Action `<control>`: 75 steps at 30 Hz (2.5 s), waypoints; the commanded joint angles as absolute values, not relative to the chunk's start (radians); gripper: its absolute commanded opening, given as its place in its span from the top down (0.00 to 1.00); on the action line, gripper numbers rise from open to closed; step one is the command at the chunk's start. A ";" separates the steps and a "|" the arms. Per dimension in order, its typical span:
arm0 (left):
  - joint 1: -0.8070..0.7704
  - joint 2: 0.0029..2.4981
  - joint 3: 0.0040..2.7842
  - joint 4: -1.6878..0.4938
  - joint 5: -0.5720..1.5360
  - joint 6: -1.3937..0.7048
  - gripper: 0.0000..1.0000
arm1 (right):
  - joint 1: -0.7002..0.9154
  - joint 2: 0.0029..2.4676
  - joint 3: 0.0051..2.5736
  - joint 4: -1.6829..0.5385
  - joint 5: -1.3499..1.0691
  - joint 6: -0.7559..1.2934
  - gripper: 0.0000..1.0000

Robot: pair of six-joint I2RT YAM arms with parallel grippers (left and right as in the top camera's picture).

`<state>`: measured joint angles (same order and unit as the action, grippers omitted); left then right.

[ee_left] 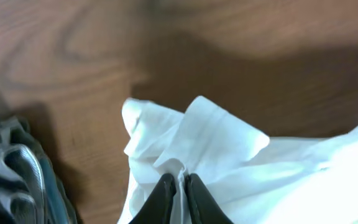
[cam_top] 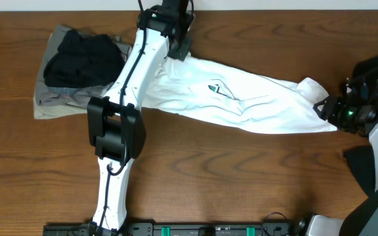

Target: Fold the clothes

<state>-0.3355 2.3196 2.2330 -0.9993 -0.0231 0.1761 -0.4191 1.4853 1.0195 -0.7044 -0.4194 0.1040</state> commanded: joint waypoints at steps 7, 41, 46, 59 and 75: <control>-0.331 2.325 2.237 -0.994 -0.041 0.160 0.89 | -0.400 1.520 1.011 -0.597 -0.366 0.188 0.45; -0.331 2.325 2.237 -0.971 -0.041 0.160 0.83 | -0.369 1.872 1.012 -0.369 -0.435 0.310 0.97; -0.331 2.325 2.237 -0.971 -0.041 0.160 0.83 | -0.389 1.856 1.014 -0.347 -0.441 0.310 0.99; -0.330 2.312 2.237 -0.920 -0.043 0.164 0.83 | -0.551 1.710 1.015 -0.157 -0.569 0.333 0.99; -0.331 2.306 2.237 -0.844 0.016 0.182 0.62 | -0.616 1.681 1.015 0.033 -0.768 0.348 0.99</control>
